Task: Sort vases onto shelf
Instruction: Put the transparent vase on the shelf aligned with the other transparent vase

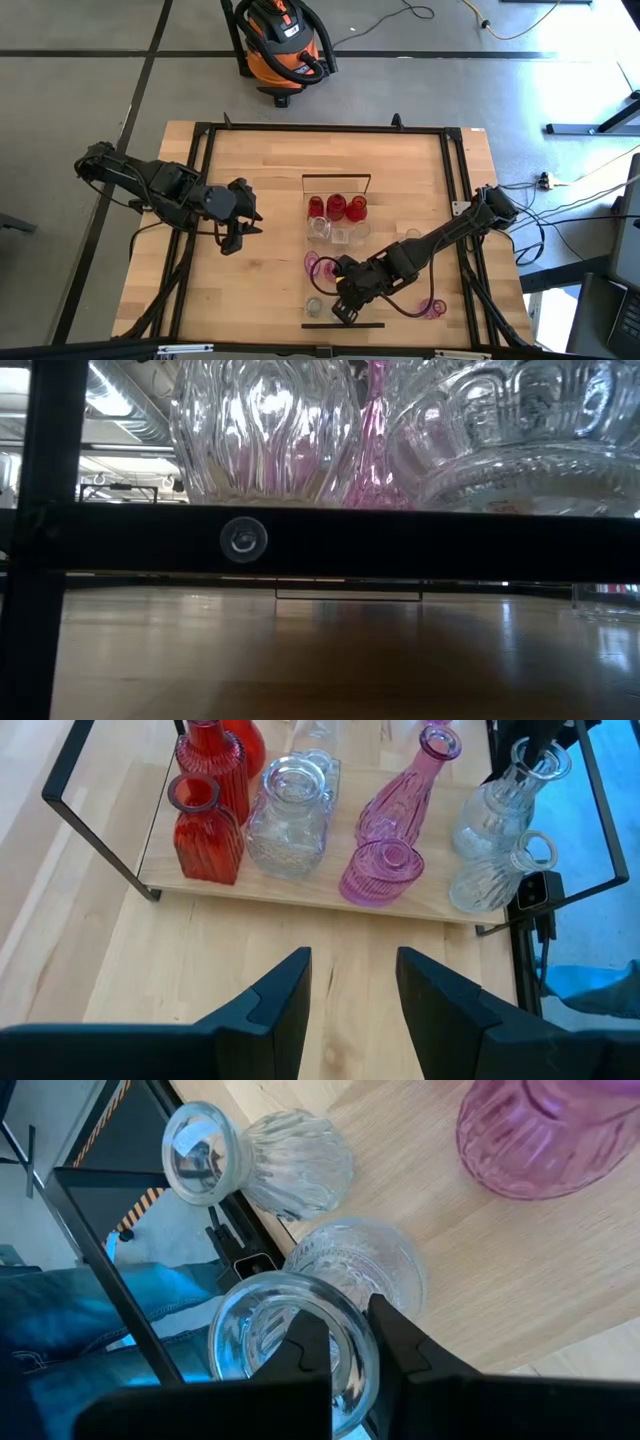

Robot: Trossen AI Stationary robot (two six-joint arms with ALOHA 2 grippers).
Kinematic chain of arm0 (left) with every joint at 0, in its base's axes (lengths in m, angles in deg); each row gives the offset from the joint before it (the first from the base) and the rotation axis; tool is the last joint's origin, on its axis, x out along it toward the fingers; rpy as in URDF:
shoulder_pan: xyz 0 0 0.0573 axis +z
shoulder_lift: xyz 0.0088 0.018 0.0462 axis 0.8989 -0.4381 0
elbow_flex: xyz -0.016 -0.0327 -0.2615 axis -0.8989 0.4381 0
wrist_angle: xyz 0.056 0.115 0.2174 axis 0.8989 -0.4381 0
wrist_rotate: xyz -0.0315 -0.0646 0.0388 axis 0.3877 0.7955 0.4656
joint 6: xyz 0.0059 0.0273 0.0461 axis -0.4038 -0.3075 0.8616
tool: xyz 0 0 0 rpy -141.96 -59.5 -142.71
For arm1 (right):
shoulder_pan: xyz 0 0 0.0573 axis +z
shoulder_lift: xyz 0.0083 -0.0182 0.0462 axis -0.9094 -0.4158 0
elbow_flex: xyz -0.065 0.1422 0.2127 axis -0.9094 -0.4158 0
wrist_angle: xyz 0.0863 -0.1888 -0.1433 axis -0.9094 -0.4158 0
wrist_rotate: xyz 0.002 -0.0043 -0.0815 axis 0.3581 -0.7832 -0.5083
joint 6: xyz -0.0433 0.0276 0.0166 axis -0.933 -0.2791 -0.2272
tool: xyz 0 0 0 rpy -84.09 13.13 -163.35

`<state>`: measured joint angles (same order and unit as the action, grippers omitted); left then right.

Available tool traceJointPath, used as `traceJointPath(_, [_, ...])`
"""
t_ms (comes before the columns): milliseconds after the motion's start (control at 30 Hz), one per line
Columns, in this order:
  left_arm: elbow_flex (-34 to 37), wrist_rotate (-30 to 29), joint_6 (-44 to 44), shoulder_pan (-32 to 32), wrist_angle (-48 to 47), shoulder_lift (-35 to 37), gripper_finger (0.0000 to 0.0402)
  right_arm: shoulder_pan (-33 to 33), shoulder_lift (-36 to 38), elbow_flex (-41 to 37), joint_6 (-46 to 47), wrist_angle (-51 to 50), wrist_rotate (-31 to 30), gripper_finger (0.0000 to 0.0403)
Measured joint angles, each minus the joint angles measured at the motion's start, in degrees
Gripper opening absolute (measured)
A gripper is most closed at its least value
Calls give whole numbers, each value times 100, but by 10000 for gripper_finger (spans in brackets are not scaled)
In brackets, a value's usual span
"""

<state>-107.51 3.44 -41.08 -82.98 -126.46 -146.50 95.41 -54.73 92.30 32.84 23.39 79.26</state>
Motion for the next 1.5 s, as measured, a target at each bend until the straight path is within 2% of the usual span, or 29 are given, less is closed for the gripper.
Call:
traceJointPath(433, [0, -24, 2, 0, 1, 0, 143, 4, -13, 319, -134, -377, -552, 12])
traceJointPath(567, [0, -26, 2, 0, 0, 0, 143, 18, -13, 420, -170, -609, -552, 12])
traceJointPath(833, [0, -137, 2, 0, 0, 0, 143, 324, -50, 428, -166, -591, -562, 12])
traceJointPath(1033, [0, -205, 2, 0, 2, 0, 143, 468, -55, 428, -150, -586, -971, 12])
traceJointPath(1500, [0, -282, 0, 0, 2, 0, 143, 439, -55, 428, -342, -743, -1000, 12])
